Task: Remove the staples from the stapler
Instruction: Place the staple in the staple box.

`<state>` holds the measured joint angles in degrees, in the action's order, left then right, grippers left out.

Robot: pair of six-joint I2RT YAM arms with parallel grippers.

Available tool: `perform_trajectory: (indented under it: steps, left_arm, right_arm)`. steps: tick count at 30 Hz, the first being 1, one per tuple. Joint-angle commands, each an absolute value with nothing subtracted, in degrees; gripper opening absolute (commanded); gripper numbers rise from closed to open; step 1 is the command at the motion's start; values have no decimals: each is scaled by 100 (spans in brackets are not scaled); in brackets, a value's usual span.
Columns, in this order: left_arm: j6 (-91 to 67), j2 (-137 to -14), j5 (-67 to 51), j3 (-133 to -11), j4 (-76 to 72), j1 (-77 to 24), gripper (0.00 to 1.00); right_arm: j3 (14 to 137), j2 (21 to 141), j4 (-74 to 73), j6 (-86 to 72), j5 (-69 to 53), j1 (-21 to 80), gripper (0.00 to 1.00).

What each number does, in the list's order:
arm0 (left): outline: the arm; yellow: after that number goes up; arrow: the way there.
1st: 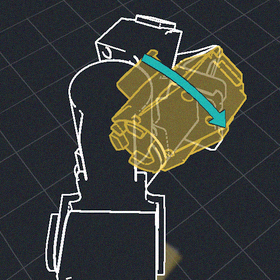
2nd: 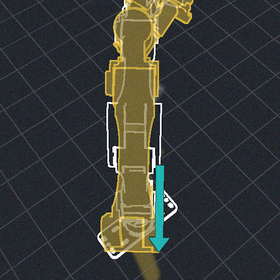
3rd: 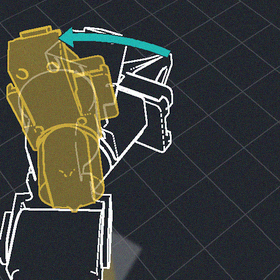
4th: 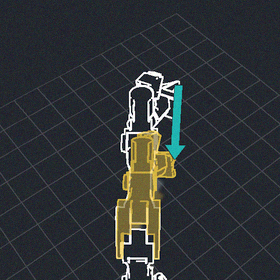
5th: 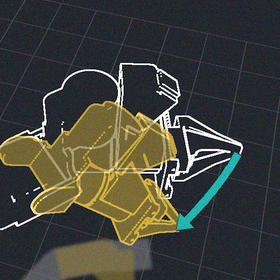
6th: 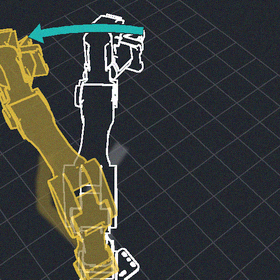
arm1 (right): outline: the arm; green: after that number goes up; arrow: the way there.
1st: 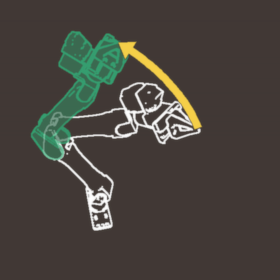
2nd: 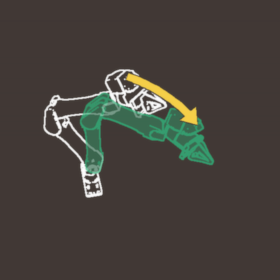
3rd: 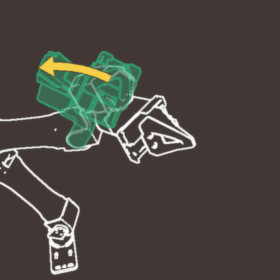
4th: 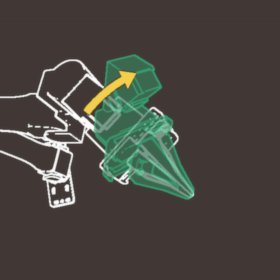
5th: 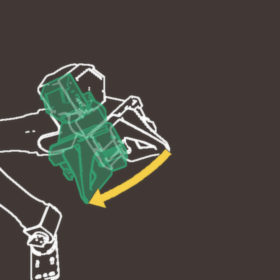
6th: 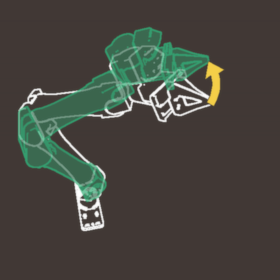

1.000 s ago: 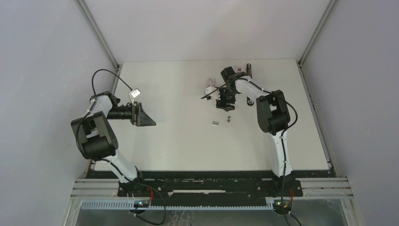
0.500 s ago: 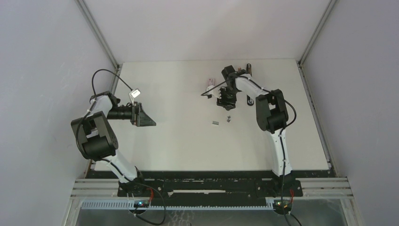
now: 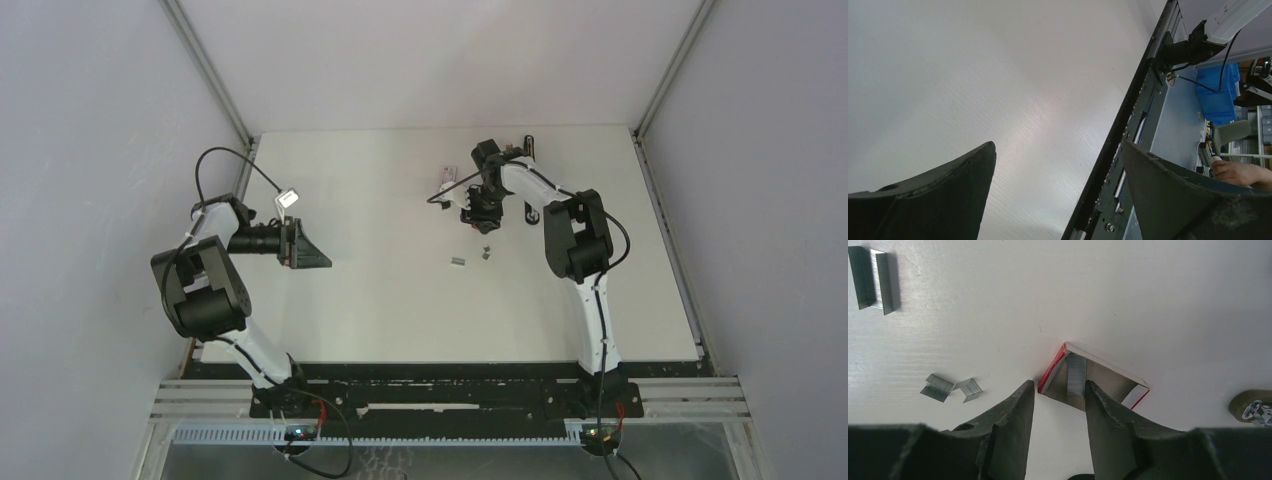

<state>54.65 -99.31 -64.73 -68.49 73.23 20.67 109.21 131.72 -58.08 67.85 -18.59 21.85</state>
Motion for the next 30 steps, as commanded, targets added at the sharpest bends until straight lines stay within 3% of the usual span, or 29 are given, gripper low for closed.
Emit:
perform_trajectory:
  steps: [1,9,30]
  left_arm:
    - [5621,-9924,-6680,-7217,7414,2108,100]
    - [5621,-9914,-6680,-7221,7418,2107,100]
    - [5638,-9905,-6680,-7216,7438,2102,100]
  right_arm:
    - [11101,13045,-5751,6640,-2065,2235,42]
    - [11057,13007,-5658,6450,-2010,2327,58]
    - [11114,13137,-5367,5670,-1718,2337,47]
